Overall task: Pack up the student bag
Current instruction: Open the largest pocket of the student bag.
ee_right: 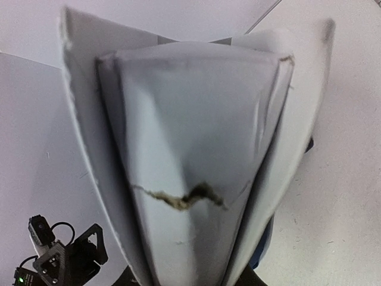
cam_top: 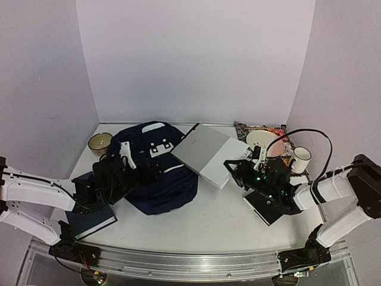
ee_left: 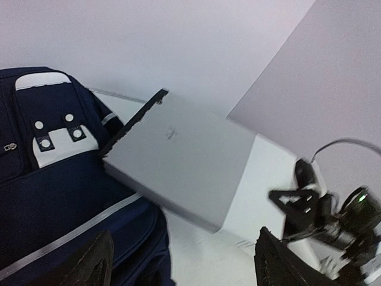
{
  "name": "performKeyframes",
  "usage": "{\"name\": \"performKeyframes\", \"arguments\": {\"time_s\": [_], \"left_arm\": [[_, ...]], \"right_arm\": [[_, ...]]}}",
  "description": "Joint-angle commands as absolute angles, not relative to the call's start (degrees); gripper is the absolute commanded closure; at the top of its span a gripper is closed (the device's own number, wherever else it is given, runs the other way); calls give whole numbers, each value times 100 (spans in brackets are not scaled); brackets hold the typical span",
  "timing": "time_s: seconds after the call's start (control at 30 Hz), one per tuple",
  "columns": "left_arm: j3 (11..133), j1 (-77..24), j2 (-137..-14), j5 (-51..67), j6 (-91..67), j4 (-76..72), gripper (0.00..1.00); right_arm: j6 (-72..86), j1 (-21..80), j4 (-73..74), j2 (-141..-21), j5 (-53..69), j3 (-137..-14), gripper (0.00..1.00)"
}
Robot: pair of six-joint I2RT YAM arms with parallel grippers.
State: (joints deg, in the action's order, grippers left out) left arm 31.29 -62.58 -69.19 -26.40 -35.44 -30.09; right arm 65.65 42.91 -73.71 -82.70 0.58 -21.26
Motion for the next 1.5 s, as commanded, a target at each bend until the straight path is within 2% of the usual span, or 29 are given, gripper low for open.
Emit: {"name": "performKeyframes", "arguments": {"time_s": [0.0, 0.13, 0.6, 0.83, 0.93, 1.0, 1.17, 1.3, 1.47], "left_arm": [[4216, -6249, -7559, -2411, -2005, -588, 17], [4854, -6249, -8126, -2549, -1510, 358, 17], [5813, -6249, -9550, -2677, -1030, 715, 17], [6316, -6250, -10247, -3384, -851, 898, 25], [6482, -6251, -10464, -3404, -784, 993, 32], [6538, -6249, -10569, -3427, -744, 1059, 40], [6771, -6249, -10627, -3678, -678, 1419, 78], [6950, -6249, -10343, -3736, -519, 1564, 98], [7292, -6206, -10084, -4025, -214, 1812, 100]], "right_arm": [[6546, 4186, -10310, -7806, 1, -1911, 68], [6503, 4103, -10203, -7597, -142, -1735, 68], [6113, 3959, -9450, -6504, -741, -1243, 66], [6003, 3958, -9036, -6070, -788, -1160, 64], [6003, 3958, -8984, -5977, -804, -1107, 64], [5996, 3959, -8955, -5909, -814, -1076, 64], [5977, 3955, -8797, -5679, -863, -984, 65], [6057, 3958, -8472, -5484, -907, -927, 65], [6171, 3956, -8339, -5183, -951, -787, 66]]}}
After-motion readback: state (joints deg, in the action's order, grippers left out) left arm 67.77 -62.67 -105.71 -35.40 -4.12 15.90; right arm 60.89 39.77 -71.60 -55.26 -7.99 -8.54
